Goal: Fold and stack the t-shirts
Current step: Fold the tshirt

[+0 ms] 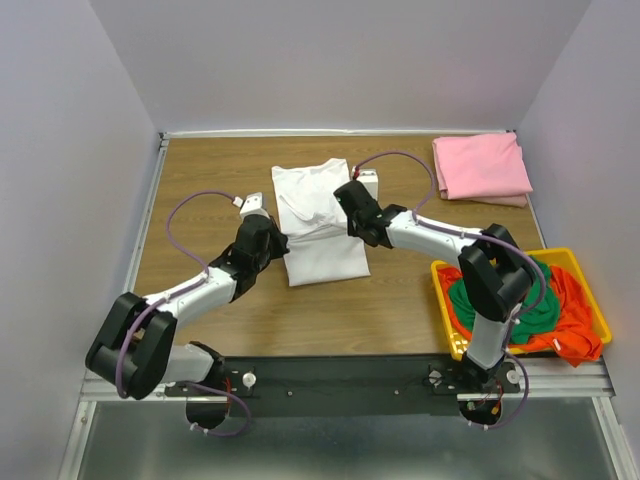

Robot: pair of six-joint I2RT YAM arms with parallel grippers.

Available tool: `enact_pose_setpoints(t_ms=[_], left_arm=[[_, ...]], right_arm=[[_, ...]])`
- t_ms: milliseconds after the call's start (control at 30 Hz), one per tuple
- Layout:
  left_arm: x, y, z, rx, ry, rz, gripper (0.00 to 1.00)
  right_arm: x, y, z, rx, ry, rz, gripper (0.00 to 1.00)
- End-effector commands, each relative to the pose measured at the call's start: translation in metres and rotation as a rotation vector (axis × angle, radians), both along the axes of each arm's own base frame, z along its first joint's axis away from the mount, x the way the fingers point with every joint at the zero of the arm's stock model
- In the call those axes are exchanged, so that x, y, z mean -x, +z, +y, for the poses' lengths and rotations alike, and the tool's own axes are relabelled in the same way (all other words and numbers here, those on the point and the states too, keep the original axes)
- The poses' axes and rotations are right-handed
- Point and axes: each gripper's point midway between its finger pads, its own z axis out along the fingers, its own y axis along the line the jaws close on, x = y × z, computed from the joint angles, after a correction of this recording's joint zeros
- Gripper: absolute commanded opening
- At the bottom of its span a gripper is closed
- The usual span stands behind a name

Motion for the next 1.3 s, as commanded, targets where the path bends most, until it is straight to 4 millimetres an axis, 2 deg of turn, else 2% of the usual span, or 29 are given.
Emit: enact_pose_setpoints(t_ms=[0,100,167,300,333,367,400,433,500,533,600,633,667,733,767,900,1100,1133,1267], left_arm=[[-0.015,-0.002,0.003,-0.035,-0.034,-0.016,0.00],[-0.022,-0.023,0.006,-0.053,-0.041,0.030,0.00],[-0.027,-0.027,0.007,-0.051,-0.044,0.043,0.00],[-0.035,-0.037,0.008,-0.053,-0.035,0.067,0.01],[-0.037,-0.038,0.008,-0.056,-0.031,0.069,0.17],[-0.039,-0.038,0.008,-0.058,-0.028,0.070,0.29],[-0.044,-0.032,0.009,-0.064,-0.018,0.060,0.33],[-0.046,-0.027,0.009,-0.065,-0.011,0.050,0.38],[-0.050,-0.016,0.013,-0.074,0.015,0.032,0.49],[-0.051,-0.004,0.015,-0.068,0.022,0.006,0.53],[-0.047,0.005,0.018,-0.068,0.033,-0.015,0.53],[-0.044,0.014,0.017,-0.056,0.027,-0.037,0.53],[-0.036,0.009,0.017,-0.057,0.022,-0.027,0.53],[-0.025,0.011,0.009,-0.045,-0.008,-0.034,0.53],[-0.020,0.008,0.007,-0.041,-0.019,-0.026,0.53],[0.008,-0.013,-0.004,-0.017,-0.070,0.026,0.52],[0.032,-0.018,-0.034,0.050,-0.129,0.041,0.52],[0.032,-0.012,-0.039,0.076,-0.132,0.028,0.52],[0.038,-0.012,-0.056,0.104,-0.159,0.023,0.52]], right_arm=[[-0.017,-0.007,-0.008,0.047,-0.014,0.001,0.00],[-0.024,-0.017,-0.008,0.058,-0.010,0.020,0.00],[-0.028,-0.025,-0.008,0.068,-0.010,0.032,0.00],[-0.040,-0.026,-0.003,0.071,-0.001,0.030,0.01],[-0.045,-0.022,-0.001,0.068,0.005,0.020,0.03],[-0.048,-0.020,0.001,0.066,0.008,0.016,0.08],[-0.050,-0.015,0.001,0.068,0.016,0.006,0.31],[-0.053,-0.008,0.002,0.065,0.018,-0.007,0.48],[-0.053,0.002,0.002,0.058,0.022,-0.021,0.74],[-0.052,0.016,0.003,0.038,0.028,-0.040,0.78],[-0.043,0.022,0.000,0.021,0.039,-0.038,0.84],[-0.039,0.035,0.002,-0.011,0.055,-0.050,0.84],[-0.031,0.029,-0.002,-0.007,0.064,-0.030,0.84],[-0.020,0.035,0.001,-0.050,0.095,-0.019,0.84],[-0.013,0.027,0.002,-0.056,0.109,0.008,0.84],[0.008,0.017,0.005,-0.097,0.151,0.060,0.83],[0.025,0.001,0.026,-0.146,0.231,0.117,0.81],[0.028,-0.005,0.031,-0.156,0.247,0.135,0.80],[0.028,-0.018,0.042,-0.159,0.265,0.156,0.80]])
